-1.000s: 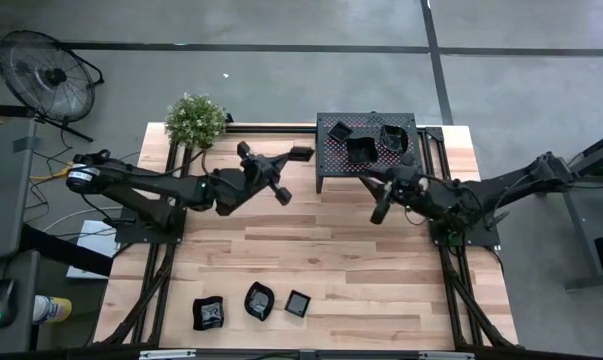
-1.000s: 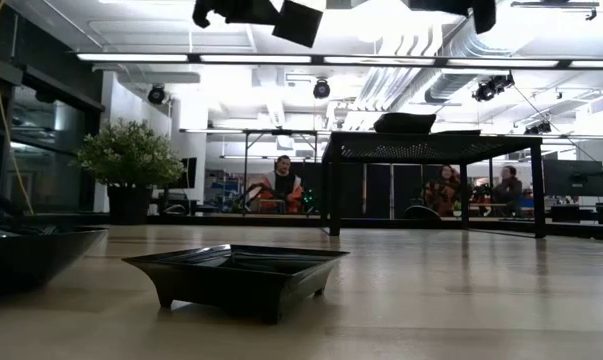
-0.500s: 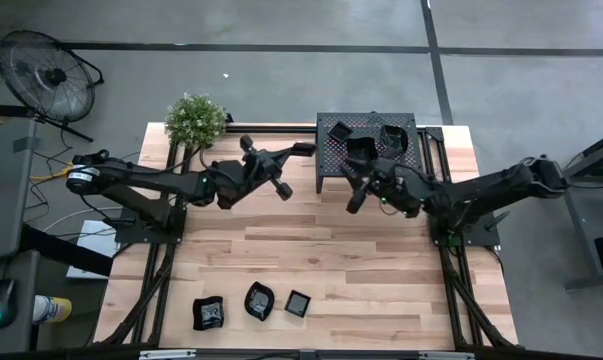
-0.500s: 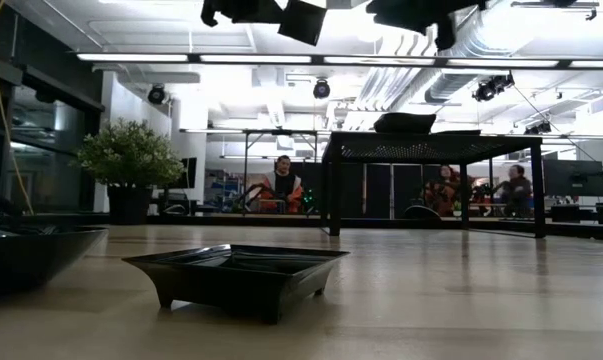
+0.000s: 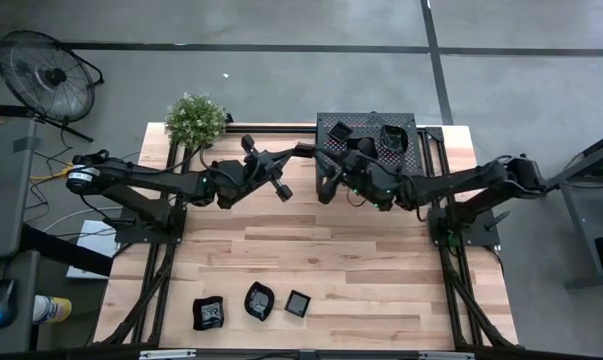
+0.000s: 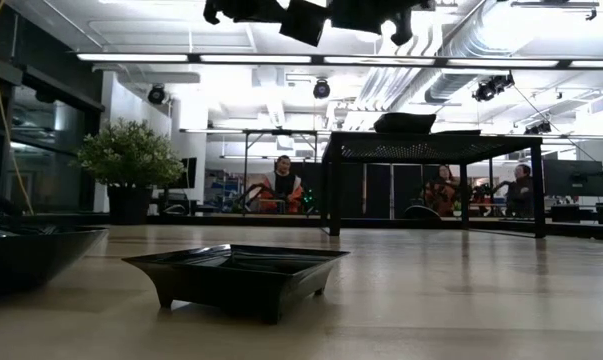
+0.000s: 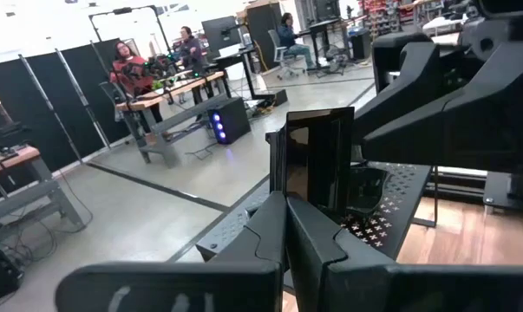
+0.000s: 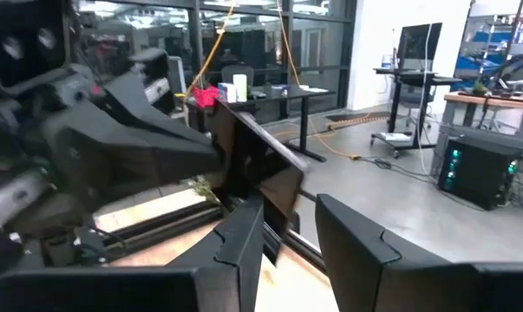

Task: Pick & Place Mini shaped plates
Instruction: Stack the black square plate on top of the black square plates on the shelf

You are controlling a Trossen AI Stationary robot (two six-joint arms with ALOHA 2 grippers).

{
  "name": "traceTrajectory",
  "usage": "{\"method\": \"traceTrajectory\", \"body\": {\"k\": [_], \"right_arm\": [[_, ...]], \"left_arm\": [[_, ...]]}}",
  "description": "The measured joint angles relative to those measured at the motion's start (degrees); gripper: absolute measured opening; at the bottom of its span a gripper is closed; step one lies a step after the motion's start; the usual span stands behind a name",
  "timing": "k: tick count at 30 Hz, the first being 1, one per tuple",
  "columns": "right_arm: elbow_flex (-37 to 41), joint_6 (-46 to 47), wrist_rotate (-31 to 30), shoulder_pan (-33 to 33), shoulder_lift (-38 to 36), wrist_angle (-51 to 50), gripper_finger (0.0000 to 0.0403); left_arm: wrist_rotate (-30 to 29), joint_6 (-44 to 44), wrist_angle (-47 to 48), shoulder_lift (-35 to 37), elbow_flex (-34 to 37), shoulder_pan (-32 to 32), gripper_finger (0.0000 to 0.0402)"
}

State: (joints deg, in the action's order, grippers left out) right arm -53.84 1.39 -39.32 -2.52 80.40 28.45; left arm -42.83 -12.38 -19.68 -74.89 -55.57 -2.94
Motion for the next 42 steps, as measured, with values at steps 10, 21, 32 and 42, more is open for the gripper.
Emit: {"method": "traceTrajectory", "body": {"k": [10, 21, 32, 42], "right_arm": [[-1.3, 6.1, 3.0, 2.0, 1.4, -2.4, 0.0103], [-1.3, 7.6, 2.5, 2.1, 1.4, -2.5, 0.0071], [-1.3, 7.6, 2.4, 1.7, 1.4, -2.5, 0.0005], [-1.3, 7.6, 2.4, 1.6, 1.4, -2.6, 0.0002]], "left_arm": [[0.9, -0.2, 0.2, 0.0, 0.0, 0.0, 0.0000], [1.4, -1.1, 0.2, 0.0, 0.0, 0.0, 0.0000], [1.4, -1.1, 0.2, 0.0, 0.0, 0.0, 0.0000], [3.1, -1.1, 1.2, 0.0, 0.0, 0.0, 0.0001]]}}
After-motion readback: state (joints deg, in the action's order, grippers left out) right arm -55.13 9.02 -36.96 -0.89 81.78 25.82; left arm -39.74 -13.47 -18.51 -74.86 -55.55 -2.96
